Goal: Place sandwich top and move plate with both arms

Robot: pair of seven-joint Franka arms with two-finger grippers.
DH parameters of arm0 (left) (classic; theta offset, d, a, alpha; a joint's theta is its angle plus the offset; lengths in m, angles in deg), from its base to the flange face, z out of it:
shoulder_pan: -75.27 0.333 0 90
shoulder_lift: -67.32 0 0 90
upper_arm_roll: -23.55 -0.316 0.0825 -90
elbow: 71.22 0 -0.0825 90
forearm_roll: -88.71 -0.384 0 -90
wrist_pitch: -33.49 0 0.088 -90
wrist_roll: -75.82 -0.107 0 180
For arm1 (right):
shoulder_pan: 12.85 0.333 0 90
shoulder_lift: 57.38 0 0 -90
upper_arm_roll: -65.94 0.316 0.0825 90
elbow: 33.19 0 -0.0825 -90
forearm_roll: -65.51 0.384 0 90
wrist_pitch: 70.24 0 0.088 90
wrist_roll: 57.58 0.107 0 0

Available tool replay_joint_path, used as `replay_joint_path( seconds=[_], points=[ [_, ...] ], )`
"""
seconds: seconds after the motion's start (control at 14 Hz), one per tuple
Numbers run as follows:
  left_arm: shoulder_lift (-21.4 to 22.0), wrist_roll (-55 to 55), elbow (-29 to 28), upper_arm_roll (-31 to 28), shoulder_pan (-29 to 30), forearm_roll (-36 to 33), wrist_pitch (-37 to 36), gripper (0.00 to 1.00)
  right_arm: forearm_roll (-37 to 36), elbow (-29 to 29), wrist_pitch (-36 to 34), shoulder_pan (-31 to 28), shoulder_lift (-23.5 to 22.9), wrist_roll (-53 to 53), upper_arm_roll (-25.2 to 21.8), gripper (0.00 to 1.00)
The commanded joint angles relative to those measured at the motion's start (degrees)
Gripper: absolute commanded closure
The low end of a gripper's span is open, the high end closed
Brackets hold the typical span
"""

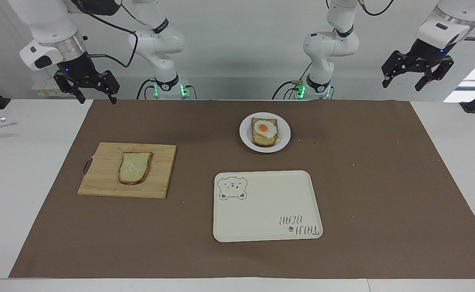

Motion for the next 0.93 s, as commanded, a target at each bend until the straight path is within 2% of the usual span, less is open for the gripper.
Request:
replay_joint_path(
  seconds=[0.0, 0.85],
  points=[
    [1.54, 0.74, -1.71, -0.28, -0.59, -0.46, 0.1, 0.0, -0.35, -1.41, 0.07, -0.77, 1.27, -1.32, 0.45, 0.0],
    [1.54, 0.74, -1.71, -0.28, -0.59, -0.46, -0.07, 0.0, 0.0, -1.94, -0.1, -0.77, 1.62, -1.23, 0.36, 0.0]
  ],
)
